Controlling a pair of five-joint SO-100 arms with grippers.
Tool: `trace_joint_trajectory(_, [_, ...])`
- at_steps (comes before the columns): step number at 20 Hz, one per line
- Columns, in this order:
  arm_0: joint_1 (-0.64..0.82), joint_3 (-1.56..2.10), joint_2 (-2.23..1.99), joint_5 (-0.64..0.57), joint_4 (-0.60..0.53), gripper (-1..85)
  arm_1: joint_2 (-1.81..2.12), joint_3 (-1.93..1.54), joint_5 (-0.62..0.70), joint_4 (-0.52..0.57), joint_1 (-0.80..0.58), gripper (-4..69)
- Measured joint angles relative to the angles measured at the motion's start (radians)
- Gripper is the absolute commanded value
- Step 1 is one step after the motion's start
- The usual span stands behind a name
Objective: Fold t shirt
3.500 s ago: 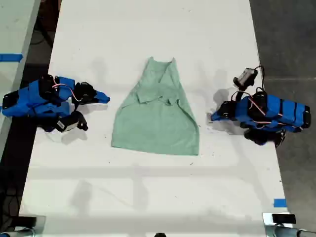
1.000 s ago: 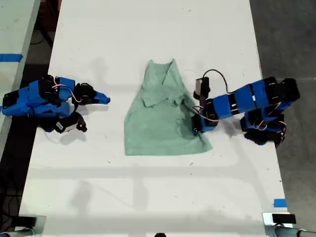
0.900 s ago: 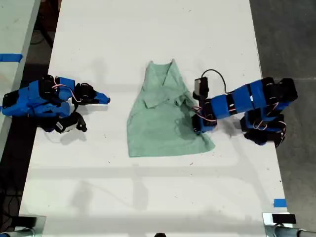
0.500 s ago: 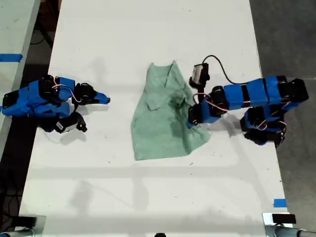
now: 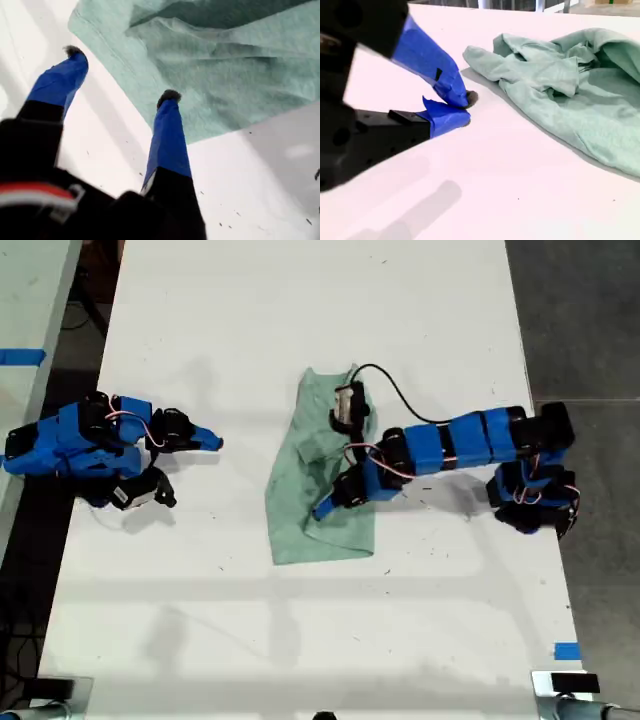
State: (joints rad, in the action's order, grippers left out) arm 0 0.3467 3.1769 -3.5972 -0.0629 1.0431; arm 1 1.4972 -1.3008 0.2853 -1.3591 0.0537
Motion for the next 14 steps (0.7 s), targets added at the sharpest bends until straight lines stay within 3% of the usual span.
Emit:
trace_joint_trajectory(3, [0.0, 0.0, 0.0, 0.0, 0.0, -0.2, 0.153, -0.094, -0.084, -0.114, 0.0, 0.5])
trace_joint_trajectory(5, [0.0, 0.0, 0.0, 0.0, 0.0, -0.2, 0.37, -0.293, -0.129, -0.107, -0.014, 0.5])
trace_joint_trajectory(7, [0.0, 0.0, 0.0, 0.0, 0.0, -0.2, 0.644, -0.575, -0.135, -0.008, -0.057, 0.8])
trace_joint_trajectory(11, [0.0, 0.0, 0.0, 0.0, 0.0, -0.2, 1.232, -1.259, -0.11, 0.31, -0.138, 0.8])
trace_joint_trajectory(14, [0.0, 0.0, 0.0, 0.0, 0.0, -0.2, 1.585, -1.669, -0.098, 0.373, -0.201, 0.9])
